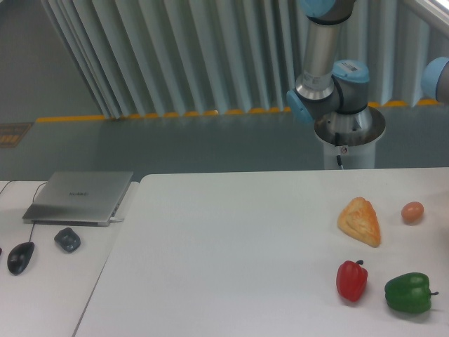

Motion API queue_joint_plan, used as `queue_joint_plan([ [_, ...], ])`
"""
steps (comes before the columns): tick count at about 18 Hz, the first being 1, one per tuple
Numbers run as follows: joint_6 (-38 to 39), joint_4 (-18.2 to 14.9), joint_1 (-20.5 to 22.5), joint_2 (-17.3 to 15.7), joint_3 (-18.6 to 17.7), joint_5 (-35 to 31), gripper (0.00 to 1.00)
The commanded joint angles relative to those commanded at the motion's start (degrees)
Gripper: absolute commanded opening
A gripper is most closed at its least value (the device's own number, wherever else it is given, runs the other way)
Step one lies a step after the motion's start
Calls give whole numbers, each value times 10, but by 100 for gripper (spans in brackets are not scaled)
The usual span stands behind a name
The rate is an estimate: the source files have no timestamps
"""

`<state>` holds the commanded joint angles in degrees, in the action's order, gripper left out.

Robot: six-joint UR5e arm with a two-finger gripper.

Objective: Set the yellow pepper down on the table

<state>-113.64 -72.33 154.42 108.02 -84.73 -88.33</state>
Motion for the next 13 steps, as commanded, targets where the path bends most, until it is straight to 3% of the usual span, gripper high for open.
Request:
queue_joint_plan([
  [13, 8, 6, -2, -11, -5, -8, 100],
])
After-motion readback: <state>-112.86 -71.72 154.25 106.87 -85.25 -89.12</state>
